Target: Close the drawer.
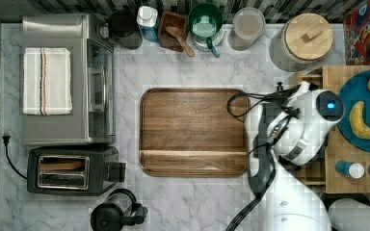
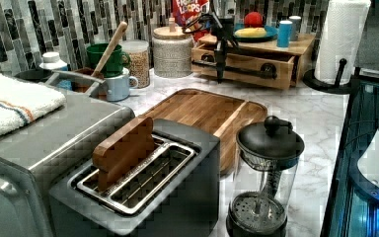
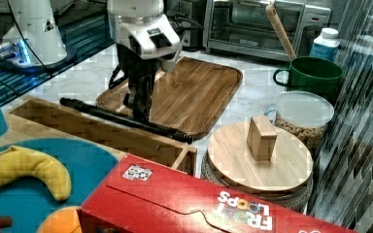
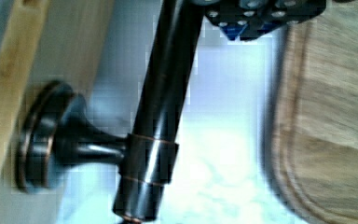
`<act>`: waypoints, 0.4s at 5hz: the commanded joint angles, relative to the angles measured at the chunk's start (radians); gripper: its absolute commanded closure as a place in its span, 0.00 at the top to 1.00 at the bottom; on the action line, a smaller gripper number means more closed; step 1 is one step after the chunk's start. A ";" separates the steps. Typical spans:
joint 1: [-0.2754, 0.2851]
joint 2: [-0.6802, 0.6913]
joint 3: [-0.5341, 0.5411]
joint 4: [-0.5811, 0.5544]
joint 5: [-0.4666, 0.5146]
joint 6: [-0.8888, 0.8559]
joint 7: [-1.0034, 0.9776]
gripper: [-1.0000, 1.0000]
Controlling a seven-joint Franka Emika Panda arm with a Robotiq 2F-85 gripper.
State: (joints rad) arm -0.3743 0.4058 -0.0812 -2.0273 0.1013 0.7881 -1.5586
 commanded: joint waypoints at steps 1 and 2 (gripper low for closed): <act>-0.175 0.128 -0.112 0.338 -0.039 0.022 -0.184 0.00; -0.144 0.094 -0.142 0.316 -0.083 -0.017 -0.109 0.00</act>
State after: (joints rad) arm -0.4390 0.5156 -0.1046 -1.8486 0.0662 0.7168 -1.6572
